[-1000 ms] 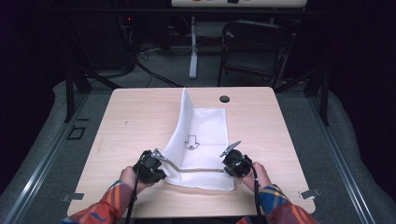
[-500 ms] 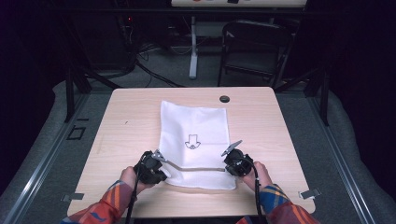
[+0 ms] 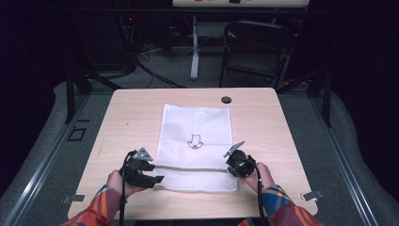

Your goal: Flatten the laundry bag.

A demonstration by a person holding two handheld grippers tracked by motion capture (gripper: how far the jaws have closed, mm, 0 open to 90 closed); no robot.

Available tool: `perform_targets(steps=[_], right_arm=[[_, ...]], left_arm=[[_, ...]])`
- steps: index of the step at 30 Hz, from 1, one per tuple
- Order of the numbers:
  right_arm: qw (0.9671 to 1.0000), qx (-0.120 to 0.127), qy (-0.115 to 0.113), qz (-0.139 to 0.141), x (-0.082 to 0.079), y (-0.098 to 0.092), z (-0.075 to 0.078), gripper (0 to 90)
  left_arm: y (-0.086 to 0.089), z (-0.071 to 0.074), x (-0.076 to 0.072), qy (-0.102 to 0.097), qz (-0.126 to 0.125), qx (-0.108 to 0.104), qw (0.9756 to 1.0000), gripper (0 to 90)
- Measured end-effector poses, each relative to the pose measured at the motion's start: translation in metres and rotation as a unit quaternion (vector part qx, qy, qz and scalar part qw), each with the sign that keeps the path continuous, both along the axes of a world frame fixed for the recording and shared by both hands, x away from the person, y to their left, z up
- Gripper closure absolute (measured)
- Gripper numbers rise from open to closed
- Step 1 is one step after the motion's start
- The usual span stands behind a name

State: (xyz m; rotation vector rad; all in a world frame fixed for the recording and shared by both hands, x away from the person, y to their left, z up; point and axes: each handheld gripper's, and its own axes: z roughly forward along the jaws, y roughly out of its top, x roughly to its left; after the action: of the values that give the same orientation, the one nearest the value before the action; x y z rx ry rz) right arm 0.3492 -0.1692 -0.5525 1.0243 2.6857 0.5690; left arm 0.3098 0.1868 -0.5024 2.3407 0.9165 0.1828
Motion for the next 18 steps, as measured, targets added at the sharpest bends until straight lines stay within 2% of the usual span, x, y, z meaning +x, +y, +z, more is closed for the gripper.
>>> perform_targets(steps=[3,4,5,7,14,18], right_arm=[[1.0000,0.002,0.002,0.001,0.000,-0.001,0.000,89.7],[0.9999,0.012,-0.001,-0.006,0.000,0.000,-0.001,89.7],[1.0000,0.005,0.002,0.000,0.000,-0.001,0.000,89.7],[1.0000,0.004,0.003,0.003,0.001,-0.002,0.000,89.7],[0.9993,0.036,0.006,0.006,0.004,-0.005,-0.002,90.0],[0.9991,0.042,0.005,0.006,0.005,-0.004,-0.003,90.0]], left_arm=[[-0.002,0.003,0.001,-0.013,-0.003,-0.010,0.9999,36.3],[-0.004,0.003,0.001,-0.012,-0.003,-0.006,0.9999,33.2],[-0.006,0.001,0.002,-0.012,-0.007,-0.004,0.9999,30.6],[-0.012,-0.002,0.007,-0.009,-0.014,0.005,0.9998,24.3],[-0.031,-0.005,0.020,-0.015,-0.035,0.000,0.9993,19.5],[-0.048,-0.007,0.025,-0.013,-0.053,-0.001,0.9985,17.7]])
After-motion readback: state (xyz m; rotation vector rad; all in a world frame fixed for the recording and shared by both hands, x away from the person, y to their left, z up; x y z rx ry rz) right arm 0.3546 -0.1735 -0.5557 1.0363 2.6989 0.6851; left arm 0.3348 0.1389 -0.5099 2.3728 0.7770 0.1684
